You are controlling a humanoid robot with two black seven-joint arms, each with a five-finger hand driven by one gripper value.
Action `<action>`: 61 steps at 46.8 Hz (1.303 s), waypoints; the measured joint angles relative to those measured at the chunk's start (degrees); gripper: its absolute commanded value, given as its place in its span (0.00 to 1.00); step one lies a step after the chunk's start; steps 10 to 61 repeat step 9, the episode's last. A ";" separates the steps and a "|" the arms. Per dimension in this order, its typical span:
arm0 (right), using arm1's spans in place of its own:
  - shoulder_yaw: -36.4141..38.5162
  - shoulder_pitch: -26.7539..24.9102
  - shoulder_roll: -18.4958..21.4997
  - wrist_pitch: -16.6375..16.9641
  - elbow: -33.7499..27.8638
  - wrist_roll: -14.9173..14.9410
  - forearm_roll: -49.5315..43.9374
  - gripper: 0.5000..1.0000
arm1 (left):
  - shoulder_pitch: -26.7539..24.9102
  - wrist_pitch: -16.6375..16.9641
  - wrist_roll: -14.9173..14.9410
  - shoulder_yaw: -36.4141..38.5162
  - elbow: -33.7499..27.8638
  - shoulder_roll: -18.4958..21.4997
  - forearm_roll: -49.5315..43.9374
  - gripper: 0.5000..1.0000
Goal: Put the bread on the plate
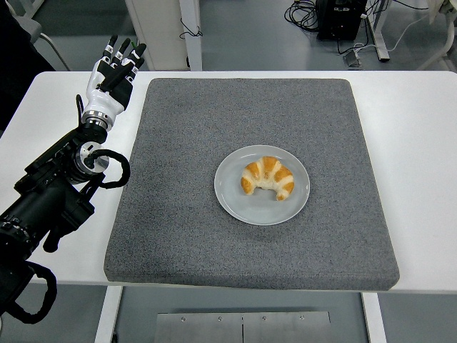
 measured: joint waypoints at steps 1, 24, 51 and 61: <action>-0.04 0.00 0.00 -0.02 0.06 0.00 0.00 1.00 | 0.00 -0.09 -0.06 0.00 0.08 -0.03 -0.18 0.94; -0.08 0.00 0.00 -0.04 0.49 0.00 -0.60 1.00 | -0.01 -0.20 -0.11 0.01 0.24 -0.42 -1.14 0.94; -0.08 0.00 0.00 -0.04 0.49 0.00 -0.60 1.00 | -0.01 -0.20 -0.11 0.01 0.24 -0.42 -1.14 0.94; -0.08 0.00 0.00 -0.04 0.49 0.00 -0.60 1.00 | -0.01 -0.20 -0.11 0.01 0.24 -0.42 -1.14 0.94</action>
